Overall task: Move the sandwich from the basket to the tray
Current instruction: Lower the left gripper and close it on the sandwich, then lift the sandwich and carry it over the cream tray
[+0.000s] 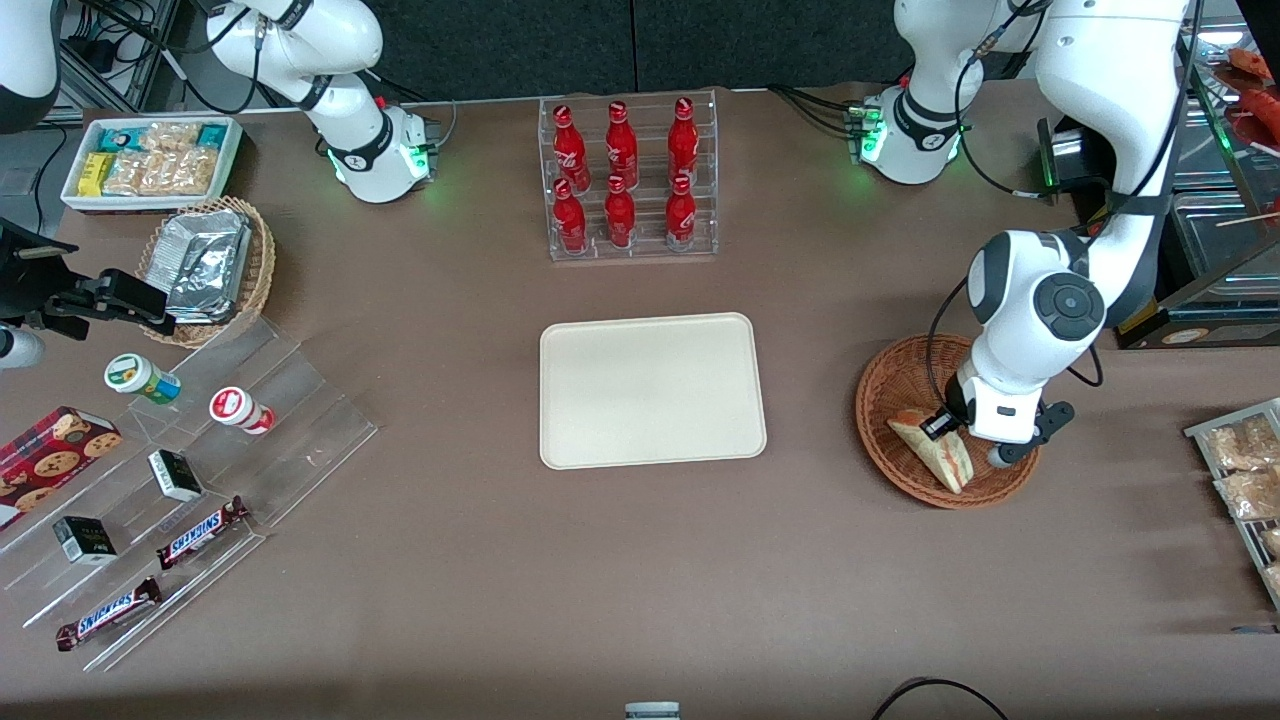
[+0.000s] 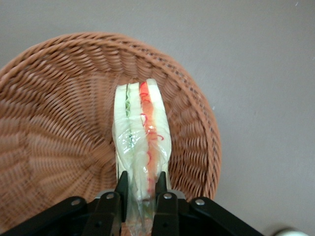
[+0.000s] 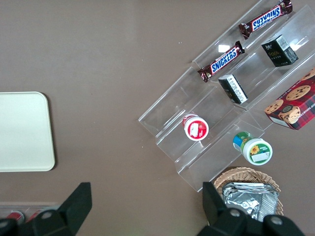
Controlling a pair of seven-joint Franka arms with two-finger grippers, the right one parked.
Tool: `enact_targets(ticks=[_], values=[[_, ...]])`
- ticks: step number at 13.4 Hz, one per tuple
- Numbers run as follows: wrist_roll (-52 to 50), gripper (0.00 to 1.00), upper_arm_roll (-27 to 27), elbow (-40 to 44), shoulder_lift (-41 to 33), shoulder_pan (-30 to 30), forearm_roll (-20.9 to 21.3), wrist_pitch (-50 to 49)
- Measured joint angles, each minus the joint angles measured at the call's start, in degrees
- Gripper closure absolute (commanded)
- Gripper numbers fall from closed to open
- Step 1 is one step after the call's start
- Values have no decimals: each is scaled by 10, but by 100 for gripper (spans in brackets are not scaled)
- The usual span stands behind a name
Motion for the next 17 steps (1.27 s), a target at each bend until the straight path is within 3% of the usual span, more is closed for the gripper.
enact_targets(ticks=[3, 6, 11, 17], values=[[4, 100, -4, 56, -53, -39, 54, -187], [3, 100, -13, 103, -87, -116, 60, -275], [9, 100, -21, 122, -59, -227, 1, -206], [-20, 100, -23, 146, 74, -310, -21, -44]])
